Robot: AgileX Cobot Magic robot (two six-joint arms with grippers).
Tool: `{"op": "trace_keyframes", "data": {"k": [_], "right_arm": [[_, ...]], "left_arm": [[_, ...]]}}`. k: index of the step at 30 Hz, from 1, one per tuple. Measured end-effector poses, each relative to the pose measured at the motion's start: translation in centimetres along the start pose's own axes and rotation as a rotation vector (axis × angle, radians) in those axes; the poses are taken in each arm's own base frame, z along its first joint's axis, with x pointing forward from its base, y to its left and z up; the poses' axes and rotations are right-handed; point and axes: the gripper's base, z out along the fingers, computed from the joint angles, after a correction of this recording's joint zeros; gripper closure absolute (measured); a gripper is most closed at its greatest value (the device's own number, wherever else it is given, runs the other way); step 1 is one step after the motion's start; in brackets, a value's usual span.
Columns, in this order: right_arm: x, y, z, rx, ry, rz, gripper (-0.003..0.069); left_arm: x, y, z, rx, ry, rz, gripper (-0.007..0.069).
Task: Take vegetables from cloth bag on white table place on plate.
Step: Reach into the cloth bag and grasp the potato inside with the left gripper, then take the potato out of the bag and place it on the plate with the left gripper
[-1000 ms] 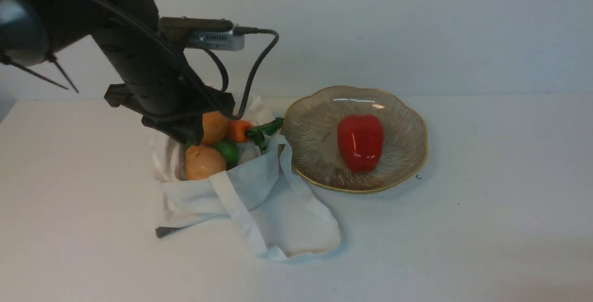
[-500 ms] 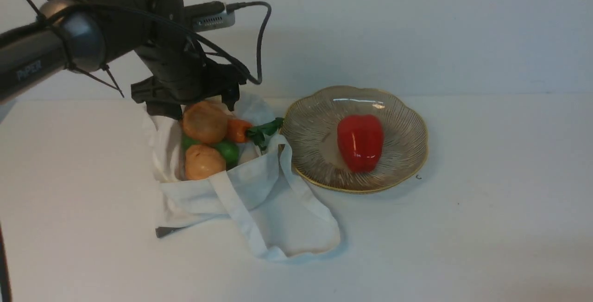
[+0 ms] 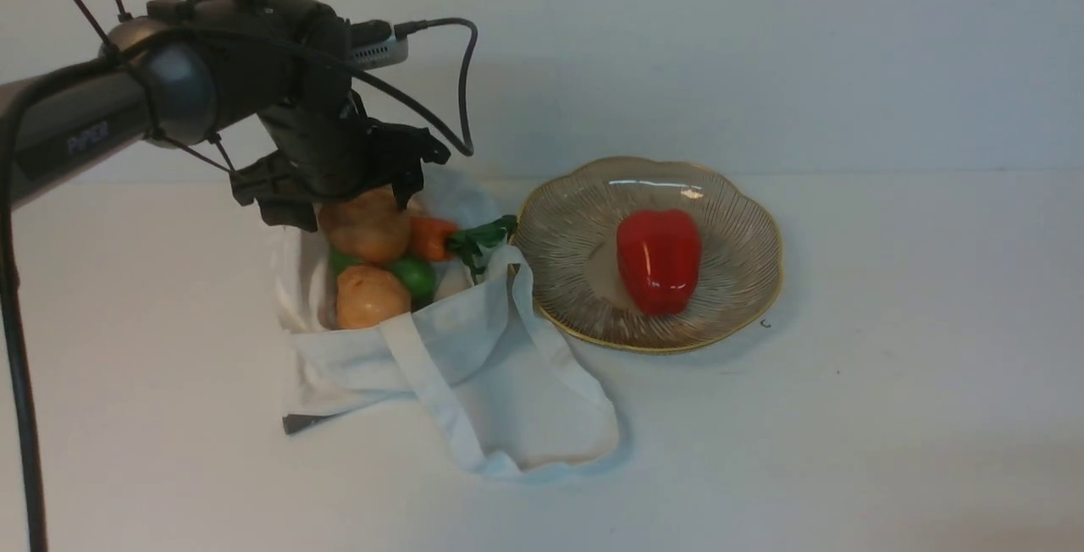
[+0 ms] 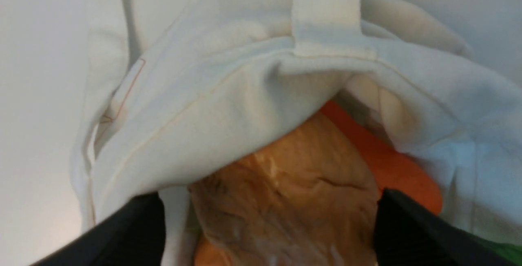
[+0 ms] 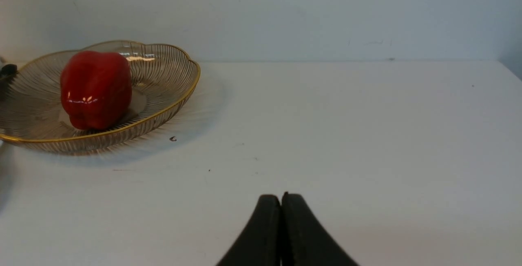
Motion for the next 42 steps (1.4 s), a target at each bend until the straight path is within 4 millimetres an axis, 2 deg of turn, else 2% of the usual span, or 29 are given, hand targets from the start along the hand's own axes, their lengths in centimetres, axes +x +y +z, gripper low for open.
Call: {"op": "trace_keyframes", "data": {"k": [6,16,19,21,23,25,29,31,32,33,34,38,42], "right_arm": [[0.0,0.0,0.0,0.000,0.000,-0.001,0.0673],[0.0,0.0,0.0,0.000,0.000,-0.001,0.0673],[0.0,0.0,0.0,0.000,0.000,0.000,0.0673],[0.0,0.0,0.0,0.000,0.000,0.000,0.0673],[0.0,0.0,0.0,0.000,0.000,0.000,0.0673],[0.0,0.0,0.0,0.000,0.000,0.001,0.0673],[0.0,0.0,0.0,0.000,0.000,0.001,0.0673],[0.0,0.0,0.0,0.000,0.000,0.001,0.0673],[0.0,0.0,0.0,0.000,0.000,0.001,0.0673],[0.0,0.0,0.0,0.000,0.000,0.001,0.0673],[0.0,0.0,0.0,0.000,0.000,0.001,0.0673],[0.0,0.0,0.0,0.000,0.000,0.001,0.0673],[0.0,0.0,0.0,0.000,0.000,0.001,0.0673]], "left_arm": [[0.5,-0.4,-0.2,-0.008,0.023,-0.019,0.0053],[1.0,-0.7,2.6,-0.011,0.036,-0.078,0.0064],[0.9,-0.7,2.8,-0.007,0.031,-0.073,0.0096],[0.9,-0.7,2.8,-0.007,0.031,-0.069,0.0195],[1.1,-0.9,2.7,-0.010,0.037,-0.049,0.0198],[1.2,-0.9,2.2,-0.015,0.042,-0.022,0.0198],[2.0,-2.0,-0.2,-0.004,0.065,0.055,0.0198],[3.1,-3.7,-3.4,0.045,0.065,0.138,0.0198],[3.7,-4.5,-4.6,0.069,0.066,0.172,0.0198],[3.8,-4.6,-4.8,0.072,0.065,0.176,0.0198],[4.8,-5.8,-6.5,0.110,0.062,0.235,0.0198],[6.7,-8.0,-7.7,0.162,0.061,0.320,0.0198],[8.5,-10.9,-6.9,0.249,0.010,0.398,0.0198]]}}
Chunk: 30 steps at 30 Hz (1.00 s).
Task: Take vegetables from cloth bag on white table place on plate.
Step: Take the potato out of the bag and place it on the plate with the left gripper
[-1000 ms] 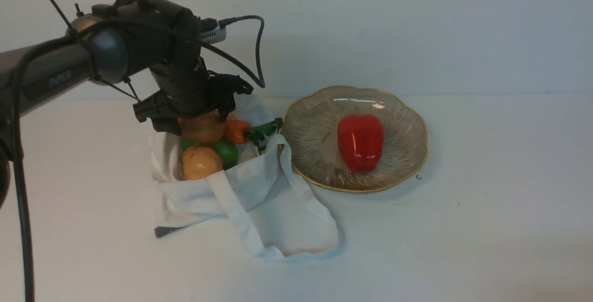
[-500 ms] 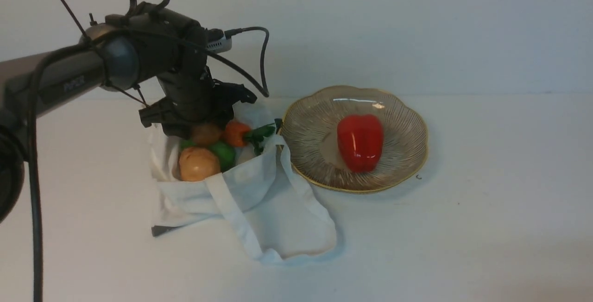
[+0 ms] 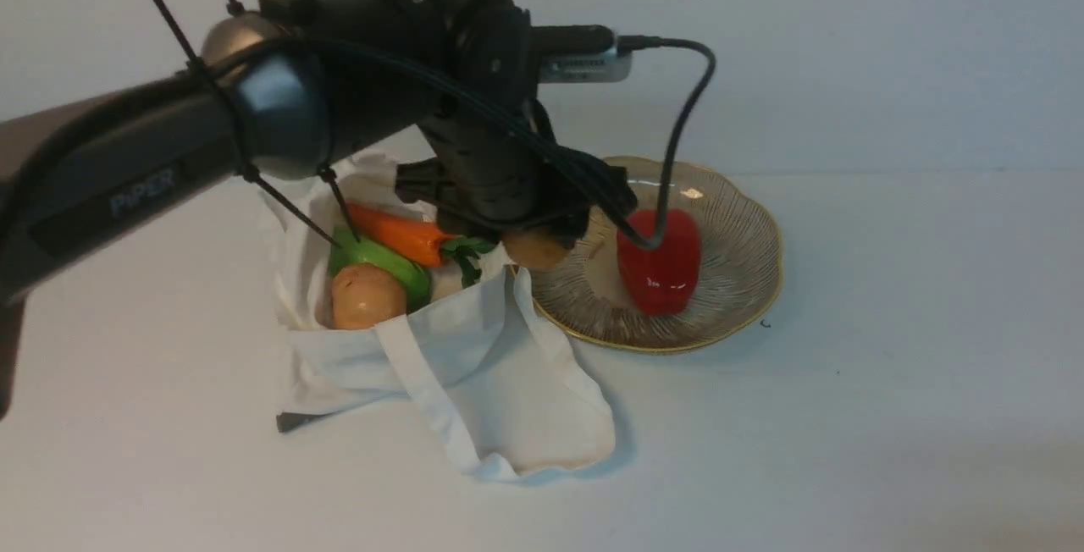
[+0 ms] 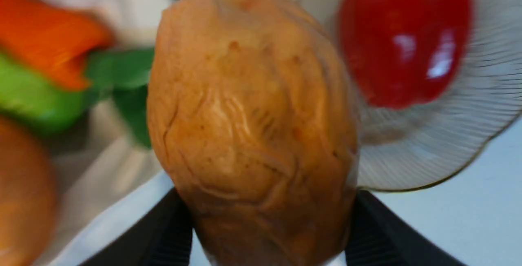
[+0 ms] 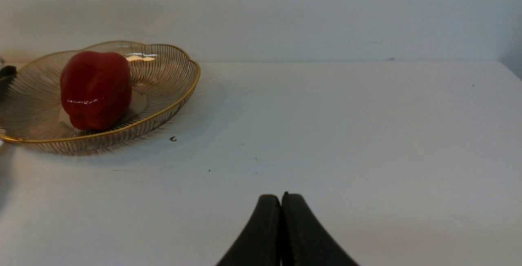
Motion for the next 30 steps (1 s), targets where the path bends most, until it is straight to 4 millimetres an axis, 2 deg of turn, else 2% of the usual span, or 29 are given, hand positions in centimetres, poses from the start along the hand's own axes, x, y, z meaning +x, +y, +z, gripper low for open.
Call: {"op": "trace_keyframes", "data": {"k": [4,8,13,16,18,23,27,30], "right_arm": [[0.0,0.0,0.0,0.000,0.000,0.000,0.0673],[0.0,0.0,0.0,0.000,0.000,0.000,0.0673],[0.0,0.0,0.0,0.000,0.000,0.000,0.0673],[0.0,0.0,0.0,0.000,0.000,0.000,0.0673],[0.0,0.0,0.0,0.000,0.000,0.000,0.0673],[0.0,0.0,0.0,0.000,0.000,0.000,0.0673],[0.0,0.0,0.0,0.000,0.000,0.000,0.0673],[0.0,0.0,0.0,0.000,0.000,0.000,0.0673]], "left_arm": [[0.3,-1.5,2.6,0.047,-0.043,0.028,0.0198],[0.4,-1.9,5.0,0.061,-0.068,0.035,0.0198],[0.1,-2.1,6.8,0.080,-0.134,0.012,0.0198],[0.0,-2.2,7.0,0.089,-0.153,0.008,0.0179],[-0.1,-2.2,7.0,0.095,-0.168,0.014,0.0137],[-0.5,-2.4,7.0,0.116,-0.206,0.023,-0.0027],[-0.5,-2.4,6.9,0.115,-0.208,0.024,-0.0059],[-0.7,-2.3,5.8,0.109,-0.207,0.021,-0.0061]]}}
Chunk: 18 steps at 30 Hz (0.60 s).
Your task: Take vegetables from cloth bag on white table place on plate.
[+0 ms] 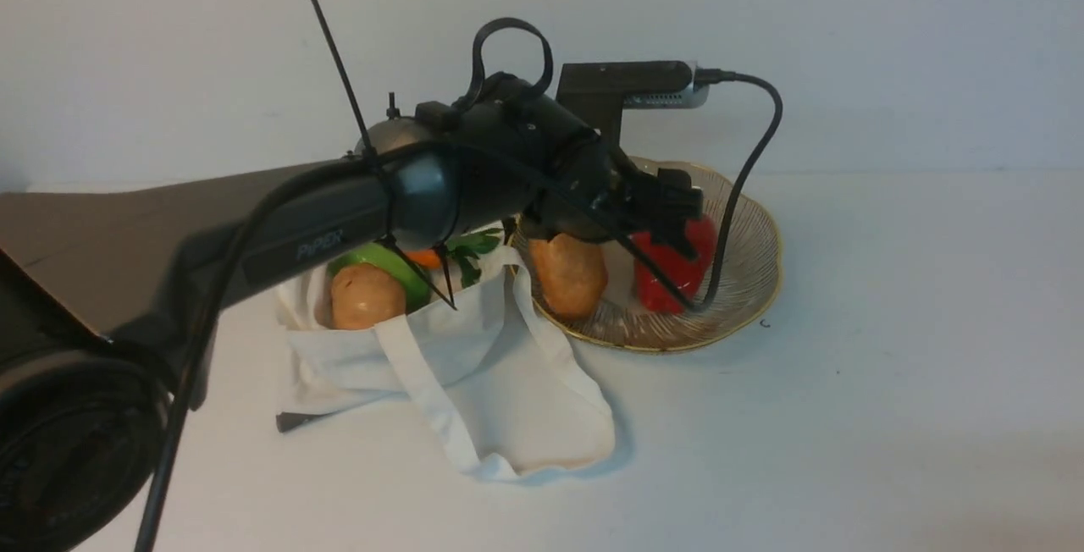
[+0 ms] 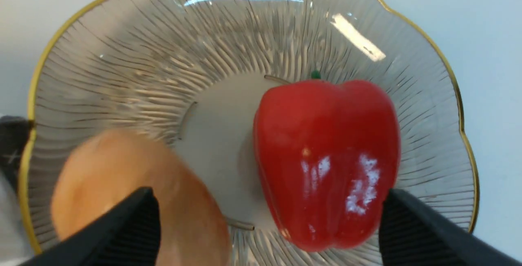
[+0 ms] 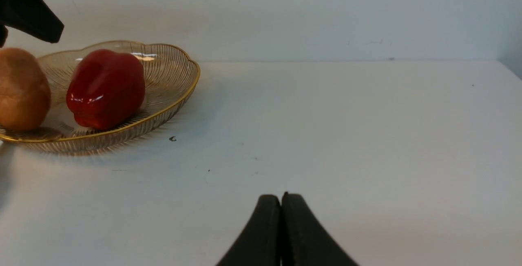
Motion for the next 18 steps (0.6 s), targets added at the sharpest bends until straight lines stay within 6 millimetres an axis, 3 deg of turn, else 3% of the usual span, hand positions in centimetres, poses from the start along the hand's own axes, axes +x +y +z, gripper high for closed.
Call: {"op": "trace_keyframes", "data": {"k": [3,4,7,12,13,14,17,18], "right_arm": [[0.0,0.0,0.0,0.000,0.000,0.000,0.0673],[0.0,0.0,0.0,0.000,0.000,0.000,0.0673],[0.0,0.0,0.0,0.000,0.000,0.000,0.0673],[0.0,0.0,0.0,0.000,0.000,0.000,0.0673],[0.0,0.0,0.0,0.000,0.000,0.000,0.0673],[0.0,0.0,0.0,0.000,0.000,0.000,0.0673],[0.0,0.0,0.0,0.000,0.000,0.000,0.0673],[0.0,0.0,0.0,0.000,0.000,0.000,0.0673]], "left_arm": [[-0.8,0.0,-2.1,-0.012,0.001,-0.005,-0.0050],[-1.4,-0.1,-3.9,-0.017,-0.003,-0.008,-0.0017],[-2.5,0.0,-7.8,-0.030,-0.010,-0.008,0.0100],[-3.4,0.9,-17.4,-0.077,0.014,0.107,0.0459],[-3.4,0.9,-17.4,-0.077,0.014,0.107,0.0459],[-3.0,1.6,-21.2,-0.103,0.049,0.181,0.0568],[-2.2,2.6,-26.2,-0.126,0.085,0.245,0.0620],[-2.0,2.8,-27.0,-0.128,0.089,0.261,0.0624]]}}
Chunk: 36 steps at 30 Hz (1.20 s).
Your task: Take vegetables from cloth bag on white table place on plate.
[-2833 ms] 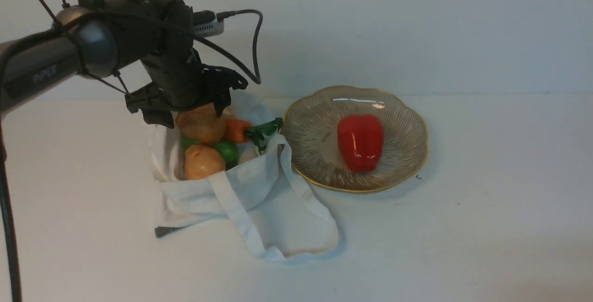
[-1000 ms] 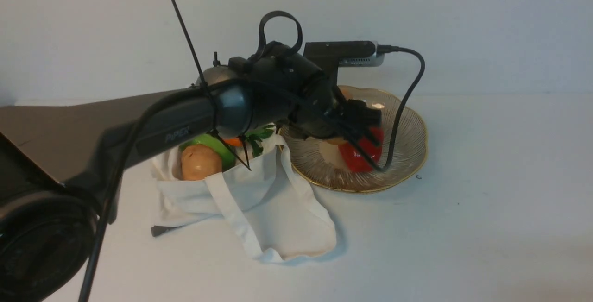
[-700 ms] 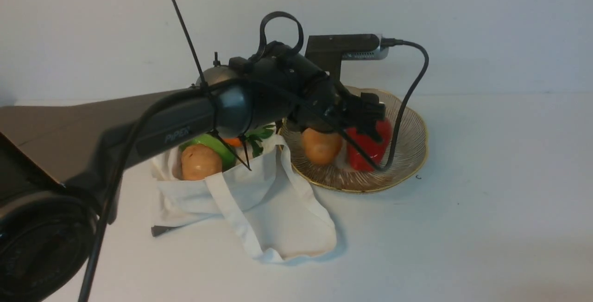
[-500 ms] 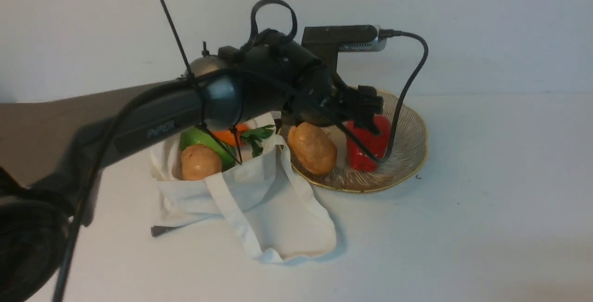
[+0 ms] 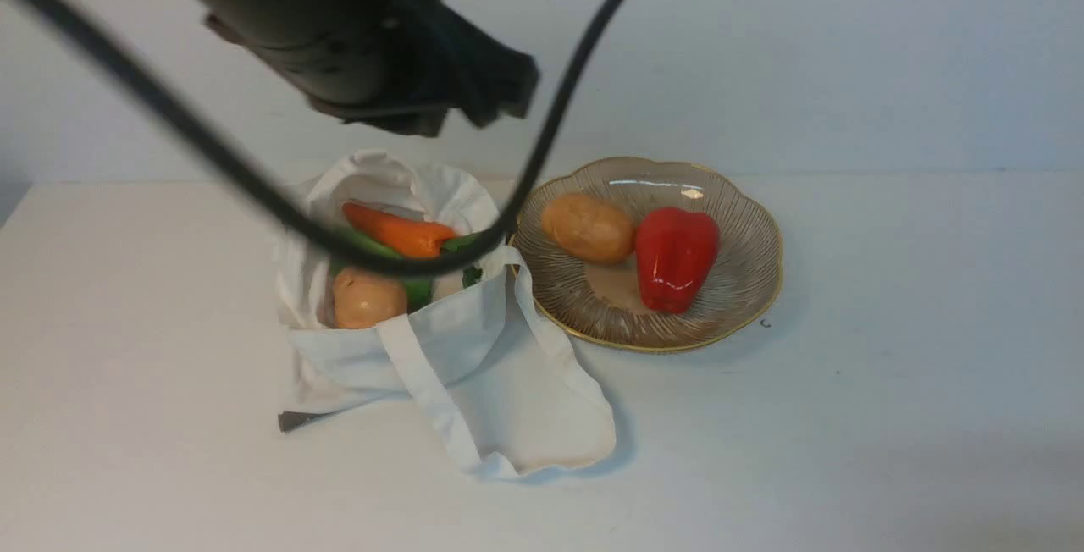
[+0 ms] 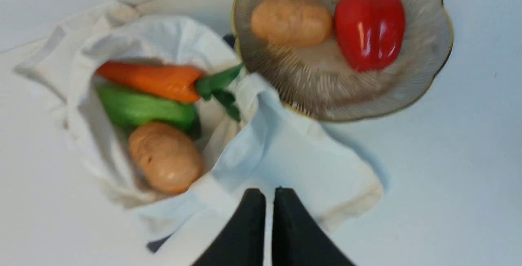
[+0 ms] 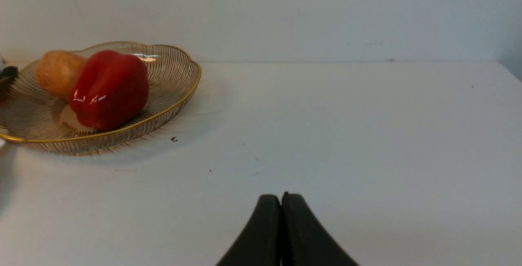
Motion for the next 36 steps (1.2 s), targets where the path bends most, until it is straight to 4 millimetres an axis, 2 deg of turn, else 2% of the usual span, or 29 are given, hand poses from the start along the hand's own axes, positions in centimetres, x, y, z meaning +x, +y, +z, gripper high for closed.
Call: {"op": "trace_keyframes", "data": {"k": [3,4,5,6,7,8,9,10,13,17,21,24,30,36], "right_arm": [[0.0,0.0,0.0,0.000,0.000,0.000,0.0673],[0.0,0.0,0.0,0.000,0.000,0.000,0.0673],[0.0,0.0,0.0,0.000,0.000,0.000,0.0673],[0.0,0.0,0.0,0.000,0.000,0.000,0.0673],[0.0,0.0,0.0,0.000,0.000,0.000,0.0673],[0.0,0.0,0.0,0.000,0.000,-0.007,0.0673],[0.0,0.0,0.0,0.000,0.000,-0.007,0.0673],[0.0,0.0,0.0,0.000,0.000,-0.012,0.0673],[0.0,0.0,0.0,0.000,0.000,-0.027,0.0673],[0.0,0.0,0.0,0.000,0.000,-0.023,0.0673],[0.0,0.0,0.0,0.000,0.000,-0.013,0.0673],[0.0,0.0,0.0,0.000,0.000,-0.012,0.0673],[0.0,0.0,0.0,0.000,0.000,-0.012,0.0673],[0.0,0.0,0.0,0.000,0.000,-0.012,0.0673]], "left_arm": [[1.5,0.8,-2.7,0.003,-0.032,0.022,0.0629],[2.5,1.1,-3.3,0.002,-0.030,0.030,0.0629],[2.7,1.2,-3.3,0.002,-0.028,0.030,0.0629],[4.9,1.7,-3.6,-0.002,-0.003,0.039,0.0629],[6.0,1.9,-3.6,-0.004,0.013,0.042,0.0629],[8.1,2.1,-3.2,0.000,0.043,0.049,0.0629],[8.1,2.2,-3.5,0.004,0.028,0.047,0.0629],[9.6,2.3,-3.0,0.014,0.038,0.049,0.0629],[13.9,2.3,-2.3,0.109,-0.085,0.020,0.0629],[18.2,2.1,0.3,0.213,-0.352,-0.024,0.0629],[20.3,2.0,1.8,0.258,-0.517,-0.031,0.0629],[21.8,2.0,3.1,0.275,-0.561,-0.034,0.0629],[23.9,2.0,4.9,0.265,-0.490,-0.029,0.0629],[24.4,2.1,5.1,0.259,-0.453,-0.036,0.0629]]}}
